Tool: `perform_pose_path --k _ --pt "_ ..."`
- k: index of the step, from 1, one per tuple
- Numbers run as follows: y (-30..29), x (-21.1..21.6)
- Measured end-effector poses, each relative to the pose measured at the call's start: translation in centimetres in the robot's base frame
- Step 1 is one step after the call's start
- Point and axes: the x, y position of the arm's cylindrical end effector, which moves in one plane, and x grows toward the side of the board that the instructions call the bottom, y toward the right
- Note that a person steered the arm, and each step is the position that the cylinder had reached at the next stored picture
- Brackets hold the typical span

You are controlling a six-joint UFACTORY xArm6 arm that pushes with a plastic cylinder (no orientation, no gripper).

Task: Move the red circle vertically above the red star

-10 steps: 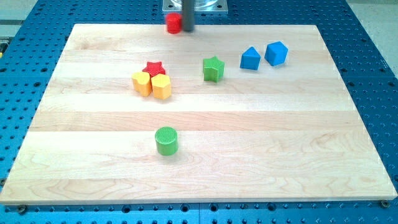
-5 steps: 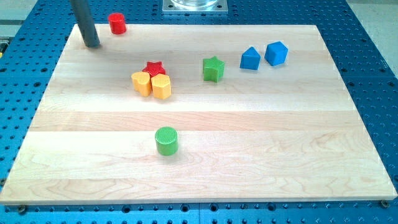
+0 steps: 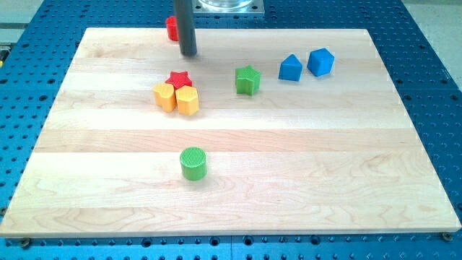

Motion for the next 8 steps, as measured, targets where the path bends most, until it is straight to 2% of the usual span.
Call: perform_pose_path --k 1,2,3,4,5,6,7,8 --pt "-0.5 -2.8" --pt "-7.7 -1.6" --pt "-15.0 6.5" --pt "-17.1 0.3" --pt "-17.1 -2.9" --pt "-11.9 -2.8" --pt "-1.7 5.2" --pt "2.8 11.1"
